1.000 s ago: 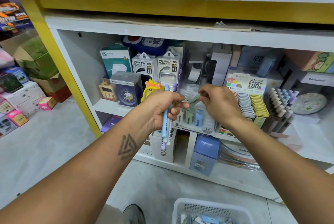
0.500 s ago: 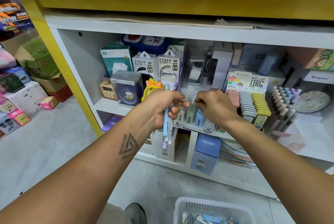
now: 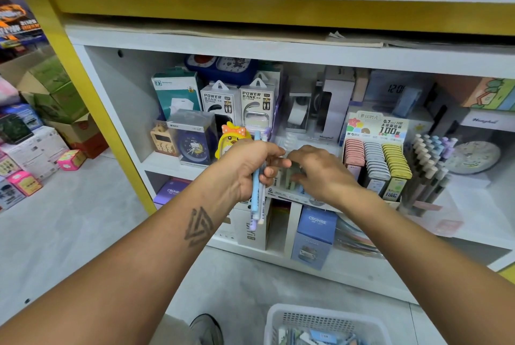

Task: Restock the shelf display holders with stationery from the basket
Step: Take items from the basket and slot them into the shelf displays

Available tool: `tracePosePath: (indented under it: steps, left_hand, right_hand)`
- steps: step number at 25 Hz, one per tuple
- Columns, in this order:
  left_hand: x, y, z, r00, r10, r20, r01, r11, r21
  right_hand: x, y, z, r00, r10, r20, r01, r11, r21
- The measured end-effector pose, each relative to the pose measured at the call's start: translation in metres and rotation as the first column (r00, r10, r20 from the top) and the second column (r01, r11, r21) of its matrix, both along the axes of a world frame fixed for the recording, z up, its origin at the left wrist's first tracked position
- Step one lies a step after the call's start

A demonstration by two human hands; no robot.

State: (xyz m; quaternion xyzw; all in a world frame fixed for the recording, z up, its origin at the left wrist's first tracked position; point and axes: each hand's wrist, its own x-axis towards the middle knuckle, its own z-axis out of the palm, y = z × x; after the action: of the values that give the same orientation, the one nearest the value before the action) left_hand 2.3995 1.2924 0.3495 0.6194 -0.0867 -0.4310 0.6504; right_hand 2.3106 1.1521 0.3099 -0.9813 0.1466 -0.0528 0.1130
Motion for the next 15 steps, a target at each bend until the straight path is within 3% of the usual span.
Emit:
tracePosePath:
  steps: [8, 11, 13, 15]
  left_hand:
    - [-0.014, -0.011, 0.0, 0.996, -0.078, -0.041, 0.077, 0.997, -0.023]
    - [-0.02, -0.02, 0.004, 0.99, -0.063, -0.125, 0.05, 0.993, -0.105]
    - [-0.025, -0.027, 0.007, 0.982, -0.048, -0.185, 0.015, 0.985, -0.173]
    - [-0.031, -0.035, 0.01, 0.976, -0.026, -0.216, -0.025, 0.973, -0.23]
  right_hand:
    - [-0.015, -0.013, 0.007, 0.997, 0.041, 0.064, -0.043, 0.999, 0.033]
    - [-0.017, -0.01, 0.024, 0.956, -0.139, 0.259, 0.069, 0.963, 0.261]
    - [-0.024, -0.008, 0.037, 0.913, -0.315, 0.26, 0.1, 0.79, 0.605]
    - [-0.042, -0.01, 0.046, 0.927, -0.351, 0.135, 0.083, 0.54, 0.838]
